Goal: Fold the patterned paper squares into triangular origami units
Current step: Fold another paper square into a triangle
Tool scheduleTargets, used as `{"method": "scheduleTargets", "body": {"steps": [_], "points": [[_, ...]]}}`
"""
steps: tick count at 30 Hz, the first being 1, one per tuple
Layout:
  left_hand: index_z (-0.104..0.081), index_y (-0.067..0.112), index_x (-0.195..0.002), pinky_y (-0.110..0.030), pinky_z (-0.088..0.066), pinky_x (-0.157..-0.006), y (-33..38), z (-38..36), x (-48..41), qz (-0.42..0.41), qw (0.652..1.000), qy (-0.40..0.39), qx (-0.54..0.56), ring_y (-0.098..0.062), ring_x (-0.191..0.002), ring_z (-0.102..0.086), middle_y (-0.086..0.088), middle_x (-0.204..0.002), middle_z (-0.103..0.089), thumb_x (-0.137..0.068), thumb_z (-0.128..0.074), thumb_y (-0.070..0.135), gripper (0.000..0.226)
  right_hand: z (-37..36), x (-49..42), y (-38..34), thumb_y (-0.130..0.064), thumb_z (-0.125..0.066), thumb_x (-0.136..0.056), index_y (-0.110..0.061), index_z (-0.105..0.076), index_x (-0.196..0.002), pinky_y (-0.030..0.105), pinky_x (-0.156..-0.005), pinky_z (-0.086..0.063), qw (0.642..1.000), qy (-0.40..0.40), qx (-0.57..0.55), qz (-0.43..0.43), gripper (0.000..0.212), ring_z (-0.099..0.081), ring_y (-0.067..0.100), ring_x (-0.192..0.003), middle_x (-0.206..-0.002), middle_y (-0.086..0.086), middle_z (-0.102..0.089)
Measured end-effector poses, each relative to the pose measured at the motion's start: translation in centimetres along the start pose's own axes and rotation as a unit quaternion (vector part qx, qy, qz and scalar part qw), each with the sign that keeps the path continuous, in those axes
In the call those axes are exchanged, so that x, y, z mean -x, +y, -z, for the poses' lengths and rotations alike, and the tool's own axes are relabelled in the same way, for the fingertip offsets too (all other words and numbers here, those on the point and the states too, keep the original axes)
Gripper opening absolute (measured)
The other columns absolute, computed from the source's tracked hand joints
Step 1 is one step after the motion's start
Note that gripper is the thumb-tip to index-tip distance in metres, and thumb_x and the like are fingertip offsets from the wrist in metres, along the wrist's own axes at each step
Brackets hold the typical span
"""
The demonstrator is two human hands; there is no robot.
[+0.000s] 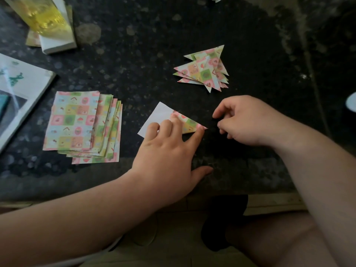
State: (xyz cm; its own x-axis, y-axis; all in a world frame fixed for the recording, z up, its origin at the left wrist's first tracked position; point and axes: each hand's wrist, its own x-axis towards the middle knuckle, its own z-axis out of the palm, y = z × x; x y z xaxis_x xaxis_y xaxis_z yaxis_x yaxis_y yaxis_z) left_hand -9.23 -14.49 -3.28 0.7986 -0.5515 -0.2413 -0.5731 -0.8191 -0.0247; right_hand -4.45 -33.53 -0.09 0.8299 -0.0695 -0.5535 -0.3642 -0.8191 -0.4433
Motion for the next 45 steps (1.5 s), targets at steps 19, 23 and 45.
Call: {"method": "scheduleTargets", "body": {"steps": [19, 23, 45], "points": [[-0.011, 0.019, -0.16, -0.055, -0.016, -0.118, 0.3, 0.0, 0.0, 0.015, 1.0, -0.018, -0.016, -0.038, -0.138, -0.029, -0.025, -0.16, -0.021, -0.089, -0.014, 0.084, 0.096, -0.3, 0.2, -0.2, -0.007, -0.062, -0.089, -0.035, -0.065, -0.092, 0.036, -0.074, -0.059, 1.0, -0.025, -0.003, 0.018, 0.028, -0.07, 0.015, -0.082, -0.089, -0.006, -0.072], [-0.002, 0.029, -0.162, -0.056, -0.016, -0.117, 0.3, 0.1, 0.0, 0.008, 1.0, -0.011, -0.01, -0.038, -0.139, -0.027, -0.025, -0.16, -0.018, -0.09, -0.012, 0.084, 0.091, -0.2, 0.3, -0.2, -0.006, -0.06, -0.09, -0.035, -0.064, -0.095, 0.036, -0.075, -0.059, 0.999, -0.027, -0.004, 0.024, 0.029, -0.07, 0.015, -0.082, -0.088, -0.005, -0.072], [-0.004, 0.027, -0.163, -0.058, -0.004, -0.12, 0.8, 0.7, -0.3, 0.012, 1.0, -0.024, 0.002, -0.036, -0.153, -0.005, -0.02, -0.167, -0.004, -0.09, -0.01, 0.083, 0.092, -0.4, 0.6, -0.3, -0.006, -0.061, -0.089, -0.037, -0.061, -0.094, 0.033, -0.076, -0.058, 0.999, -0.024, 0.0, 0.024, 0.032, -0.069, 0.012, -0.085, -0.091, -0.008, -0.07]]}}
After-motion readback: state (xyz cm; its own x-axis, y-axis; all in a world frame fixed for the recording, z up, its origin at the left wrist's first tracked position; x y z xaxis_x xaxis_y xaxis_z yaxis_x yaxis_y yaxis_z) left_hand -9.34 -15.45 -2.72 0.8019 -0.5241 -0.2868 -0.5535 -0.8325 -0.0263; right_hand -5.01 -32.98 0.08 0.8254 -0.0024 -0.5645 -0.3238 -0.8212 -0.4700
